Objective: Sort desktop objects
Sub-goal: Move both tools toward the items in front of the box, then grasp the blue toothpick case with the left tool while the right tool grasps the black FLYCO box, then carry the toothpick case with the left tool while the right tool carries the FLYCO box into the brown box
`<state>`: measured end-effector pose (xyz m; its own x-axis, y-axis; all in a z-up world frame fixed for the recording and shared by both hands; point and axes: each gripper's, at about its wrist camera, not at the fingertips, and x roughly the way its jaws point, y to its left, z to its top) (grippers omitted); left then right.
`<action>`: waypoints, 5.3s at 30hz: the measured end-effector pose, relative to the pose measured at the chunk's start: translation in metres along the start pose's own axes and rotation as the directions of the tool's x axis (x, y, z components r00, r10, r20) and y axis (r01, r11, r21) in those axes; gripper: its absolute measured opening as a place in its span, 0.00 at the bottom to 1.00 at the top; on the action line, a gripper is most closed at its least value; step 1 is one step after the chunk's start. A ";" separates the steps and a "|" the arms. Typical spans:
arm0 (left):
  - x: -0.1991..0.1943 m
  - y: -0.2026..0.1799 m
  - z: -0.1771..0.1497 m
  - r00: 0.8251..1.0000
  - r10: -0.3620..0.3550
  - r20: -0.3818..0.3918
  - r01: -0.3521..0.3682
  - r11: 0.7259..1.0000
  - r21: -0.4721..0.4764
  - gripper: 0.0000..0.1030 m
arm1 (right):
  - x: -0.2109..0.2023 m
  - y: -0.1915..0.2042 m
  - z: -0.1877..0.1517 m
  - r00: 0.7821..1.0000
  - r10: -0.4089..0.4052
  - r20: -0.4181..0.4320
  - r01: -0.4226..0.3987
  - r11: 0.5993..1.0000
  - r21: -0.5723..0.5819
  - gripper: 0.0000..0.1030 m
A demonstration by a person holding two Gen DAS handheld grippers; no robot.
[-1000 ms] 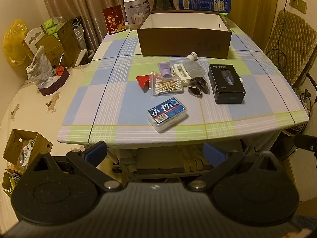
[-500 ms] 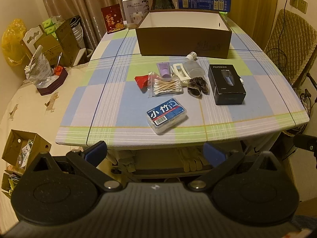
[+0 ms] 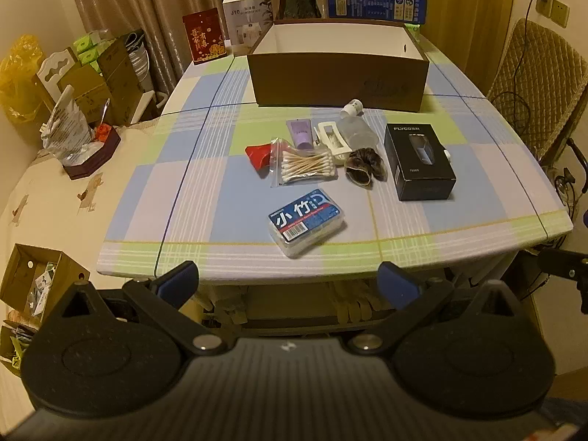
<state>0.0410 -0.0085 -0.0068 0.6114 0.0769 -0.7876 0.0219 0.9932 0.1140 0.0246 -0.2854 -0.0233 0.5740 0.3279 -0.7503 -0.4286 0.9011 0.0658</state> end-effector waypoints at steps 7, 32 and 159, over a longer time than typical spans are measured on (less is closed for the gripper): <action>0.003 0.005 0.003 1.000 -0.002 0.001 0.002 1.000 -0.007 0.99 | 0.010 0.005 0.010 1.000 0.006 -0.003 -0.006 1.000 -0.016 0.98; 0.043 0.033 0.024 0.997 -0.074 0.007 0.074 0.997 0.032 0.99 | 0.034 -0.005 0.023 1.000 -0.003 -0.015 0.004 0.998 0.062 0.98; 0.236 0.061 0.323 0.917 -0.358 0.174 0.330 0.928 0.170 0.53 | 0.222 -0.032 0.288 0.985 0.042 0.166 -0.071 0.983 0.170 0.74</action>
<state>0.4421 0.0424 0.0103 0.6905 -0.3004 -0.6580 0.3566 0.9328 -0.0516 0.3669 -0.1595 -0.0021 0.6632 0.4082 -0.6273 -0.3431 0.9107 0.2299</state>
